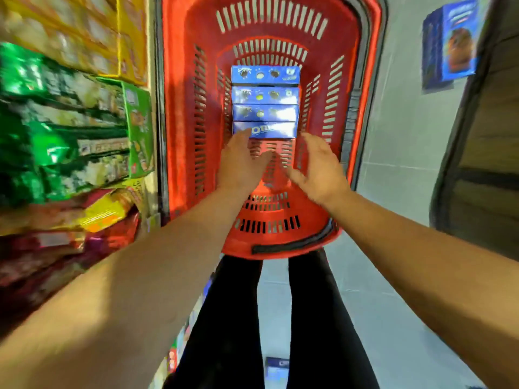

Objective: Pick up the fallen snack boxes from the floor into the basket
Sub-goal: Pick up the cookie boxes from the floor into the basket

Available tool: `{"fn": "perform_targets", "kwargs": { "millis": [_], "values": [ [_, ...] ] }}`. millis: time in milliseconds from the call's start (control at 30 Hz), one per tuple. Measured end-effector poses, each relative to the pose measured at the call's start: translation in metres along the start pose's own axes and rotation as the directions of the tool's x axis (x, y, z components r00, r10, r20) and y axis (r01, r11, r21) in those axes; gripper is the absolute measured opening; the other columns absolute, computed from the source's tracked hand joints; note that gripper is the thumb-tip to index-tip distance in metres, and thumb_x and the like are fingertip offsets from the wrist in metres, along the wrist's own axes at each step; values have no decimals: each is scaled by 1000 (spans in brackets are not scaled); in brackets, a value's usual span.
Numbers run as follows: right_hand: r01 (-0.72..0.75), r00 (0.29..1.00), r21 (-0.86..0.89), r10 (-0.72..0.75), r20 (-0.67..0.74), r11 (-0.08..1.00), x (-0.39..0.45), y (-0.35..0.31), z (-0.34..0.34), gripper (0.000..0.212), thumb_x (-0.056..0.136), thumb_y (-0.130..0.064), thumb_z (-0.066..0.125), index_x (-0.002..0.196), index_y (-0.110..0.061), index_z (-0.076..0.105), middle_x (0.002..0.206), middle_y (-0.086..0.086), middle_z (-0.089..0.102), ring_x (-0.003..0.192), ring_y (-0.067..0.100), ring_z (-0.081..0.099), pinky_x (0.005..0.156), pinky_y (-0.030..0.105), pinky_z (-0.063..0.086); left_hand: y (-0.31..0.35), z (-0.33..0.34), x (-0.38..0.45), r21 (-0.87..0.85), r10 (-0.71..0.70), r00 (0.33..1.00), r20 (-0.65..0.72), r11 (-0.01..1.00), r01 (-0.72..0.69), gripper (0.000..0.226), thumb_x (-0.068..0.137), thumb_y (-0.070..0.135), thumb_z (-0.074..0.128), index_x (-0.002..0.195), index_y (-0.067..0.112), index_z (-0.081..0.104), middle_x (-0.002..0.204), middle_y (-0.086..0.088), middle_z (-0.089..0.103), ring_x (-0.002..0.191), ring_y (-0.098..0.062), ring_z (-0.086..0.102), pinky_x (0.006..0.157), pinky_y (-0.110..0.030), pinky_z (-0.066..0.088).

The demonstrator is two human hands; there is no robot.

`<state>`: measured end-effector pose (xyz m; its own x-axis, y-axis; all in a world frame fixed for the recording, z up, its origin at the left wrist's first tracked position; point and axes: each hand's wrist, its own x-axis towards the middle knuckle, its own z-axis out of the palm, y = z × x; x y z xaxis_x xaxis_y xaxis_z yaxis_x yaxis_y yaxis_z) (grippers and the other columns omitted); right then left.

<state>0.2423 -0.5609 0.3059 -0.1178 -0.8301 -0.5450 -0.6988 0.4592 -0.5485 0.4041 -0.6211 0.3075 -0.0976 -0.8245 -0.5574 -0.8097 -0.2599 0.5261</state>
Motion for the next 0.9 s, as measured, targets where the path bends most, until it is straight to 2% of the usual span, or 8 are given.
{"fn": "perform_targets", "kwargs": {
  "millis": [100,200,333,433,500,633,800,900],
  "values": [
    [38,999,-77,-37,13,996,-63,-22,-71,78,80,-28,77,144,-7,39,141,18,47,129,34,45,107,35,32,36,-54,-53,48,101,994,48,993,-104,64,83,33,67,136,2,48,133,-18,55,123,-31,51,103,-34,36],
    [-2,998,-89,-3,-60,996,-130,-38,-126,72,81,-31,76,141,-10,43,135,15,52,125,34,47,104,37,34,71,-98,-110,115,170,977,130,976,-185,61,88,30,64,141,6,43,141,-16,49,130,-29,46,105,-32,31],
    [-70,982,-94,52,-182,993,-189,-49,-183,76,81,-35,76,141,-4,42,136,19,51,128,36,45,108,44,34,117,-135,-166,106,315,942,113,939,-327,77,79,55,47,136,3,49,140,-17,50,131,-29,46,110,-37,33],
    [-92,970,-97,68,-232,991,-220,-47,-210,79,83,-41,73,145,-7,38,144,16,44,132,35,42,109,43,35,153,-147,-202,114,335,936,110,931,-347,67,87,43,59,140,4,44,145,-13,46,136,-25,40,113,-32,27],
    [-113,960,-56,94,-264,992,-242,-41,-220,80,84,-42,72,147,-9,36,148,14,41,134,33,40,110,42,34,171,-144,-226,121,377,921,95,914,-387,62,89,30,64,141,6,43,146,-11,45,136,-24,39,112,-30,26],
    [-72,946,-19,63,-317,997,-284,-18,-242,79,85,-43,71,148,-10,35,149,12,41,135,31,40,110,40,34,210,-119,-268,150,453,890,53,878,-456,62,87,29,66,142,10,43,147,-7,44,138,-21,37,113,-30,25],
    [-47,941,-38,31,-337,998,-322,47,-286,82,85,-49,69,149,-12,33,152,10,38,138,29,36,114,40,33,267,-66,-307,192,485,875,-10,859,-474,63,85,26,70,140,9,45,144,-8,47,134,-23,42,109,-26,27],
    [-71,933,-47,50,-358,996,-336,80,-313,83,85,-49,68,150,-12,31,153,10,36,140,28,33,114,39,30,296,-41,-320,208,482,876,-2,857,-472,64,84,26,71,139,7,45,143,-11,48,133,-25,43,109,-29,28]
  ]
}}
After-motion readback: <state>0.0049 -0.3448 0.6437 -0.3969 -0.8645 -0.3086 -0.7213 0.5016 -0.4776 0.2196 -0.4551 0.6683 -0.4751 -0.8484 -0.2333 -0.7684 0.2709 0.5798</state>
